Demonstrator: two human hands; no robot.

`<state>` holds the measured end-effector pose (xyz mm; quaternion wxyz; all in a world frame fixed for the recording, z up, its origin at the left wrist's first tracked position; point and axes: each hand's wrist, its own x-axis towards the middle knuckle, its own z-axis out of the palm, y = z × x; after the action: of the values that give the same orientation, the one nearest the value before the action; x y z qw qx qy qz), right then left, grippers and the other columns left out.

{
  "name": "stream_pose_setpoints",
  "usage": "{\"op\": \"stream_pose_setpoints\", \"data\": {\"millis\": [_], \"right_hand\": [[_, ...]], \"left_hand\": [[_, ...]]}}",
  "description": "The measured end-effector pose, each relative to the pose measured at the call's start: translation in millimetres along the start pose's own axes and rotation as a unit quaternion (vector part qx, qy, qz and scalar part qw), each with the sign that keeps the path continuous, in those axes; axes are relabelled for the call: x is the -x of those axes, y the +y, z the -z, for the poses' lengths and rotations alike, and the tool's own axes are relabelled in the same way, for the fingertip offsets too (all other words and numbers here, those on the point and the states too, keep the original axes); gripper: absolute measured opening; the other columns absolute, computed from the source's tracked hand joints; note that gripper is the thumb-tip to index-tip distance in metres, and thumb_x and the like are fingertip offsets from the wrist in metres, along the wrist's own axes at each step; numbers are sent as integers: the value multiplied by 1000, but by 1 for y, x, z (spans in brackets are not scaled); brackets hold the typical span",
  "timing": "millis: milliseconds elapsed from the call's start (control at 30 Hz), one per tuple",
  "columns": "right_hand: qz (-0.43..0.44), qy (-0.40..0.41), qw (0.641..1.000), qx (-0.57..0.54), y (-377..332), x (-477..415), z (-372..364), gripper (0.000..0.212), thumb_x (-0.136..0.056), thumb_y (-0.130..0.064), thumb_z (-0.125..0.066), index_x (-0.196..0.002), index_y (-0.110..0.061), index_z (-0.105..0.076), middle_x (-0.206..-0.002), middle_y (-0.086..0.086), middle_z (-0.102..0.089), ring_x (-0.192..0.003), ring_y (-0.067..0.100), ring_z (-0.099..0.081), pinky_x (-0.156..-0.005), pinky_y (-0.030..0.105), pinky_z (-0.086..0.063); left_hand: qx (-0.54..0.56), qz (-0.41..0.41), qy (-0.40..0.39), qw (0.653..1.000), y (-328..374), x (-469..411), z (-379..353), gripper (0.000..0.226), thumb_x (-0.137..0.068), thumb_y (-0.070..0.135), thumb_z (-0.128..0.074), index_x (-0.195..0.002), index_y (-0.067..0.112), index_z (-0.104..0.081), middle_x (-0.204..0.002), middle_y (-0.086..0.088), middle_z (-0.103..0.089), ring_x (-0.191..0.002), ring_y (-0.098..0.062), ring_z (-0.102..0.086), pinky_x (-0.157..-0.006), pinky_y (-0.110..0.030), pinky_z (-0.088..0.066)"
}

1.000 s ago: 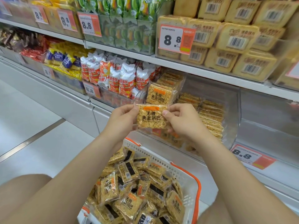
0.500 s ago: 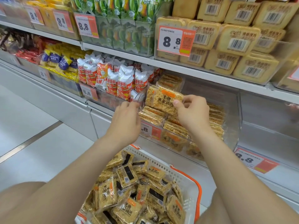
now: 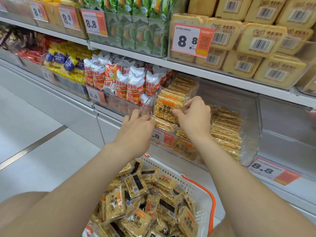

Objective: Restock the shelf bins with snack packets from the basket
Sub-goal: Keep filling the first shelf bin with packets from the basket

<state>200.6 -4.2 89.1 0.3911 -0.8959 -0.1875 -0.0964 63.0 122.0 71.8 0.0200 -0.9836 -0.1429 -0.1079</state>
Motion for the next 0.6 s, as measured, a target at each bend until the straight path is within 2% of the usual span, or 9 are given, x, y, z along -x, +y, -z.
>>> {"op": "stream_pose_setpoints", "data": {"millis": [100, 200, 267, 333, 400, 433, 500, 567, 600], "right_hand": [[-3, -12, 1000, 21, 3, 1, 0, 33, -88, -48, -81, -91, -18, -69, -85, -4, -70, -87, 16, -61, -70, 31, -42], [-14, -8, 999, 49, 3, 4, 4, 43, -88, -54, -79, -65, -18, -71, -65, -7, -65, -64, 9, -59, -61, 31, -46], [-16, 0, 997, 71, 2, 5, 4, 48, -86, -58, -78, -62, -18, -68, -62, -7, -63, -61, 11, -58, -59, 30, -45], [-5, 18, 995, 94, -1, 5, 4, 46, -87, -62, -75, -67, -21, -64, -66, -7, -63, -67, 19, -62, -60, 31, -45], [37, 31, 994, 98, -5, 9, 6, 44, -92, -60, -68, -72, -22, -60, -67, -7, -62, -67, 17, -63, -57, 31, -48], [70, 26, 994, 86, -8, 12, 6, 42, -96, -56, -65, -72, -22, -59, -65, -8, -61, -64, 14, -62, -55, 30, -49], [138, -6, 989, 47, -17, 24, 7, 40, -100, -50, -59, -70, -24, -58, -59, -9, -59, -57, 9, -58, -53, 28, -48], [200, -52, 978, 24, -25, 39, 5, 40, -99, -49, -55, -68, -24, -60, -57, -8, -60, -54, 8, -58, -53, 29, -50], [223, -81, 971, 24, -27, 46, 3, 39, -97, -48, -54, -68, -23, -62, -57, -8, -60, -53, 9, -59, -52, 31, -51]], "left_hand": [[-7, -9, 2, 1000, 1, 0, -1, 39, -95, 5, -55, -131, 21, -58, -131, 4, -59, -122, -29, -35, -85, -39, -31], [-5, -15, 2, 1000, 0, 1, -2, 38, -96, 7, -55, -131, 21, -58, -131, 4, -58, -123, -29, -35, -92, -41, -37], [-1, -18, 0, 1000, 0, 1, -2, 39, -97, 8, -56, -133, 21, -57, -133, 4, -58, -124, -29, -35, -95, -42, -39], [15, -27, 0, 1000, -3, 2, -1, 40, -97, 7, -56, -135, 20, -55, -136, 3, -56, -124, -28, -35, -97, -42, -43], [61, -36, 11, 997, -7, 2, -1, 41, -96, 4, -57, -134, 18, -52, -138, -1, -52, -122, -28, -38, -99, -44, -46], [99, -37, 26, 994, -8, 3, -1, 40, -94, 3, -58, -130, 17, -50, -135, -3, -49, -118, -27, -42, -96, -44, -47], [169, -26, 69, 983, -10, 5, 1, 36, -90, -2, -60, -115, 17, -43, -121, -4, -40, -99, -25, -49, -80, -39, -45], [176, 5, 97, 980, -17, 8, 2, 33, -88, -2, -58, -104, 17, -37, -110, -6, -37, -83, -26, -46, -68, -35, -36], [157, 28, 89, 983, -21, 10, 1, 29, -89, 0, -57, -102, 16, -37, -108, -8, -39, -83, -28, -47, -67, -37, -36]]}}
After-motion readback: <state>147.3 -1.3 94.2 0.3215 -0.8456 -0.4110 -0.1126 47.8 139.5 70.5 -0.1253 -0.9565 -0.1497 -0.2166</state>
